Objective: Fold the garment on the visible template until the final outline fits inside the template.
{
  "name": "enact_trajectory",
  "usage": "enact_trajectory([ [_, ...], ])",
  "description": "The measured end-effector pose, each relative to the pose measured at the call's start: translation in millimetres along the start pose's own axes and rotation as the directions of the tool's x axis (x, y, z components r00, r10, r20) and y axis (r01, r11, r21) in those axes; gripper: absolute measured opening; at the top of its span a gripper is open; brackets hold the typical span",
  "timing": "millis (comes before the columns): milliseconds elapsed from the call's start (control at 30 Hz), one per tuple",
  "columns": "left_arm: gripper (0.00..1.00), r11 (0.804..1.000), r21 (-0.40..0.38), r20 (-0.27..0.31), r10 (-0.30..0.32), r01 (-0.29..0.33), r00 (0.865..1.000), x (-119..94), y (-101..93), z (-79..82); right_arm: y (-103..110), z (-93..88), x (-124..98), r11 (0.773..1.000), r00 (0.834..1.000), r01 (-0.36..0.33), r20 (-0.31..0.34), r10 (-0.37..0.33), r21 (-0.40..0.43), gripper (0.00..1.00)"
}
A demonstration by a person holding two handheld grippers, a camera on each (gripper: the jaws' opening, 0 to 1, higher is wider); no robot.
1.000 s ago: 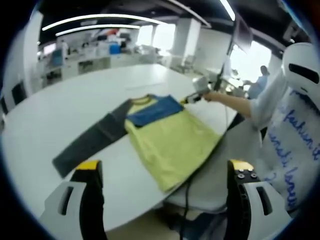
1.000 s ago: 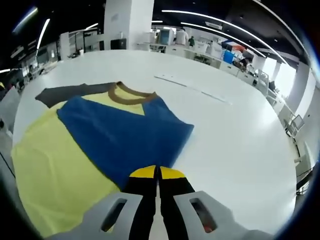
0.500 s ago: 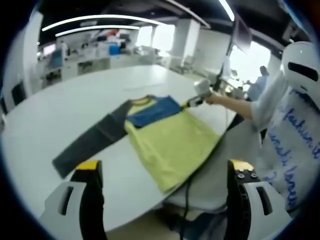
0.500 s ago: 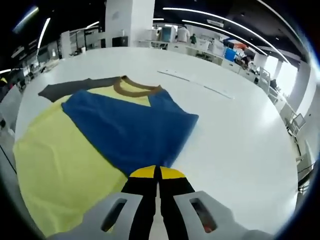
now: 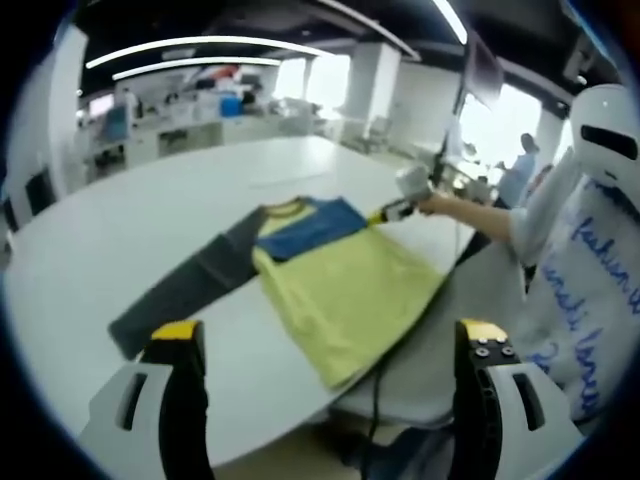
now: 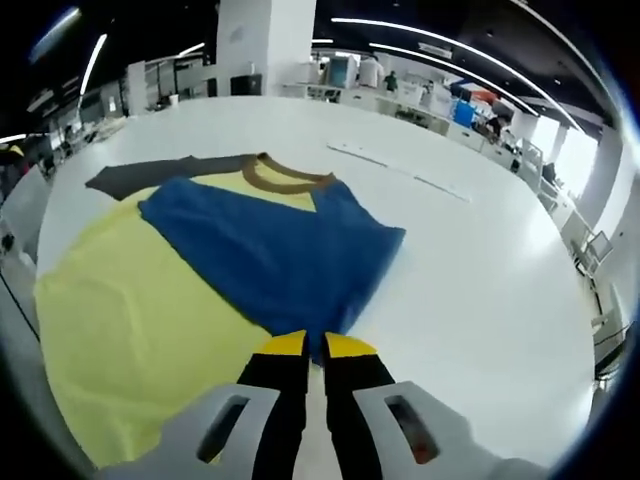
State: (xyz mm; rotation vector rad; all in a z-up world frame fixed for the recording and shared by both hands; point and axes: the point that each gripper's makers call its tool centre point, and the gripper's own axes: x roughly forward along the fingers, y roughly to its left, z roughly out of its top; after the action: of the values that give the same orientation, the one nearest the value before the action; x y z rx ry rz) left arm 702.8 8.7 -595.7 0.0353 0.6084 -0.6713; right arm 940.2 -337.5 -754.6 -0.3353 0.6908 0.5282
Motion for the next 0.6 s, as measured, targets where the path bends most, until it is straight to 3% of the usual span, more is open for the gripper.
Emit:
enact_trajectory([
  [333,0.99,0.999,0.031,0.012,-0.037,0.037,0.999,3.9,0.8,1.9,19.0,22.7,-32.6,0.999,0.998,-0.003,0.064,0.005,-0.034,0.14],
  [600,0.99,0.999,0.037,0.053,-0.025,0.023,0.998,-3.2,3.1,4.5,41.2,36.7,-48.8,0.997,0.995,-0.03,0.098,0.037,-0.071,0.29],
])
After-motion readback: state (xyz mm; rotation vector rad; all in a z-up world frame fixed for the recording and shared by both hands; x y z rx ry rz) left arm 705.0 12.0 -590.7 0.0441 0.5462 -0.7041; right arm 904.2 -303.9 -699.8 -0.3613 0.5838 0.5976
